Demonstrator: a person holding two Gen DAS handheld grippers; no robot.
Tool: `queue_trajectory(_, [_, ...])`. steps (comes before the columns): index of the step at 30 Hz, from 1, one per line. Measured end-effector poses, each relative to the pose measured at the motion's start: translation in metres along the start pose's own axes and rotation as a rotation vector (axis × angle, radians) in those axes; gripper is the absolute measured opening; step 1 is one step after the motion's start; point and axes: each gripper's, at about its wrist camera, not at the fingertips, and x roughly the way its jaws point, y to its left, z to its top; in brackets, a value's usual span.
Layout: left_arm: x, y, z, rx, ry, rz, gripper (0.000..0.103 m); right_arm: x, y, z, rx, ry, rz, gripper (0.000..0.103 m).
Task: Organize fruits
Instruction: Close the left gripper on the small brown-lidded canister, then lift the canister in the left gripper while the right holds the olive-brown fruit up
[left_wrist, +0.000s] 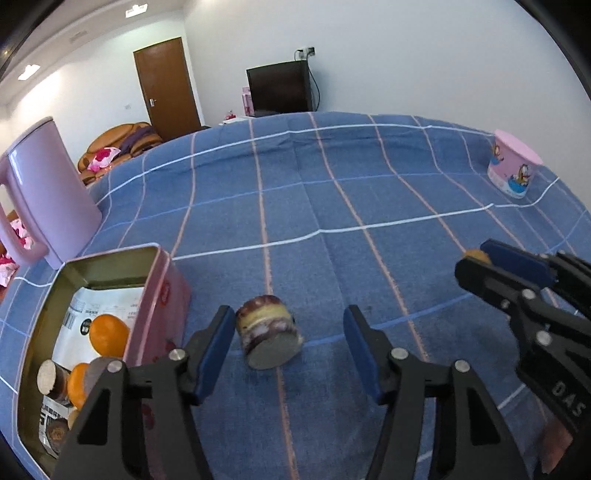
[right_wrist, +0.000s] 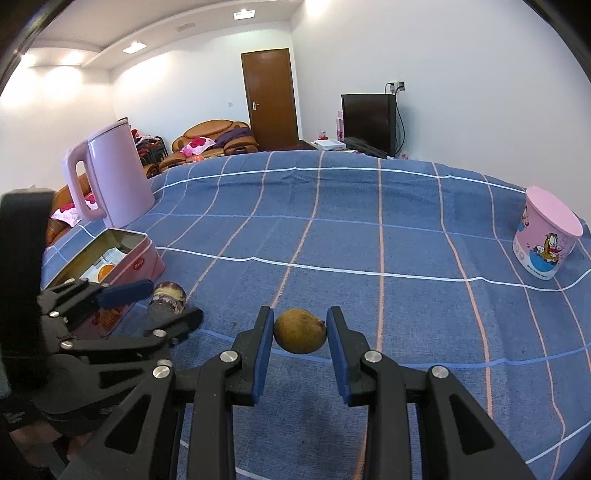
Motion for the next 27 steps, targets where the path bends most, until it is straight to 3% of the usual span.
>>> queue_trajectory(8, [0.014, 0.012, 0.002, -0.062, 0.058, -0.012, 0.061, -0.001, 0.001, 0.001, -0.001, -0.002, 0.002, 0.031])
queue_trajectory(12, [0.019, 0.011, 0.004, -0.067, 0.075, -0.025, 0.035, 0.000, 0.001, 0.001, -0.004, 0.002, 0.001, 0.031])
queue_trajectory(27, [0.003, 0.008, 0.001, -0.061, 0.000, -0.043, 0.035, -0.011, 0.001, 0.000, -0.011, -0.037, 0.010, 0.031])
